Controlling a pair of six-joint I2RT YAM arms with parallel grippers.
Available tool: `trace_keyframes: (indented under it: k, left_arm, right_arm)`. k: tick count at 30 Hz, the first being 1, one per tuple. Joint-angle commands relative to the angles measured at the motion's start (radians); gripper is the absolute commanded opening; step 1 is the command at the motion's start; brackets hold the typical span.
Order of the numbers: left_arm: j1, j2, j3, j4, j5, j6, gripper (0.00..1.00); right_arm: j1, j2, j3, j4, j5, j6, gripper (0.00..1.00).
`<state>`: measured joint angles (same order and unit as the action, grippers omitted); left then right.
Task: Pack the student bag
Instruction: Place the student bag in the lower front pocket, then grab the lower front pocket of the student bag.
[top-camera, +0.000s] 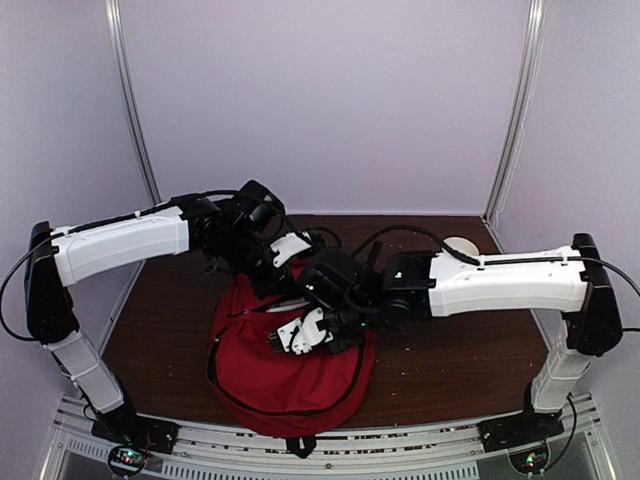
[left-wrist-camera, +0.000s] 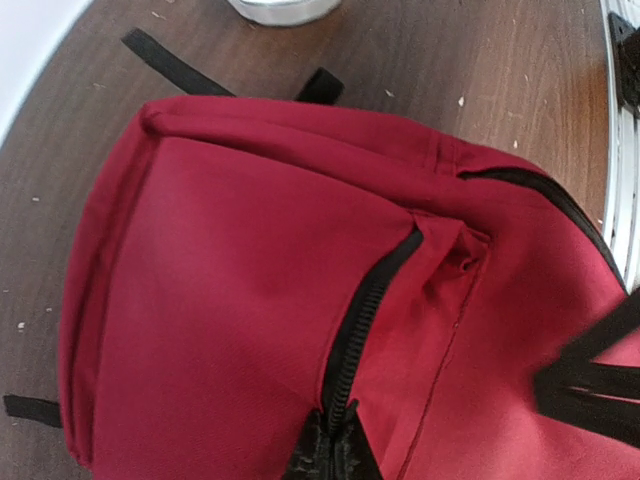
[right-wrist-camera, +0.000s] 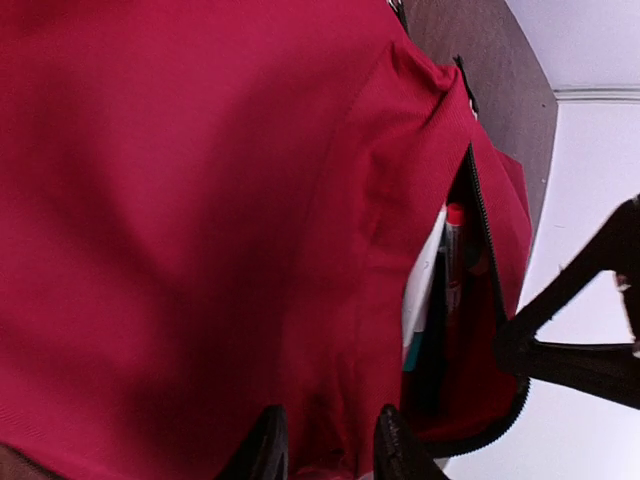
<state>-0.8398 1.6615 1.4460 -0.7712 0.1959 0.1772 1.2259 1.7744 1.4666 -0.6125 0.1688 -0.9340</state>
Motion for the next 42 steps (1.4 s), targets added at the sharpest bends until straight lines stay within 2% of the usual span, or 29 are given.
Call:
trace_keyframes:
  k: [1, 6, 7, 12, 16, 18, 22, 28, 31, 36, 42]
  left_arm:
    - [-0.018, 0.088, 0.077, -0.079, 0.015, -0.017, 0.0]
    - [-0.018, 0.122, 0.087, -0.087, 0.006, -0.068, 0.01]
    - [-0.018, 0.119, 0.091, -0.091, 0.014, -0.081, 0.04]
    - [-0.018, 0.013, 0.075, -0.096, -0.025, -0.188, 0.28]
    - [-0.016, -0.187, -0.02, -0.034, -0.169, -0.307, 0.55]
    - [0.01, -0.265, -0.078, -0.019, -0.231, -0.381, 0.62]
    - [0.095, -0.365, -0.176, -0.054, -0.273, -0.553, 0.63]
    - [0.253, -0.494, -0.398, -0.008, -0.122, -0.821, 0.64]
    - [0.32, -0.551, -0.531, 0.065, -0.049, -1.03, 0.64]
    - [0.34, -0.675, -0.759, 0.343, 0.047, -1.318, 0.63]
    - [0.339, -0.689, -0.84, 0.481, 0.07, -1.411, 0.61]
  right_arm:
    - [0.004, -0.117, -0.012, -0.21, -0.264, 0.104, 0.3]
    - [-0.009, -0.242, -0.107, -0.269, -0.396, 0.177, 0.3]
    - [-0.018, -0.258, -0.115, -0.275, -0.42, 0.191, 0.3]
    - [-0.122, -0.311, -0.11, -0.29, -0.577, 0.245, 0.3]
    - [-0.229, -0.311, -0.106, -0.244, -0.668, 0.304, 0.32]
    - [-0.261, -0.29, -0.103, -0.204, -0.656, 0.342, 0.32]
    - [-0.29, -0.232, -0.068, -0.177, -0.674, 0.376, 0.32]
    - [-0.293, -0.14, 0.039, -0.159, -0.699, 0.443, 0.34]
    - [-0.291, -0.1, 0.075, -0.152, -0.708, 0.463, 0.34]
    - [-0.29, -0.071, 0.088, -0.144, -0.72, 0.47, 0.35]
    - [-0.287, -0.054, 0.075, -0.142, -0.722, 0.471, 0.35]
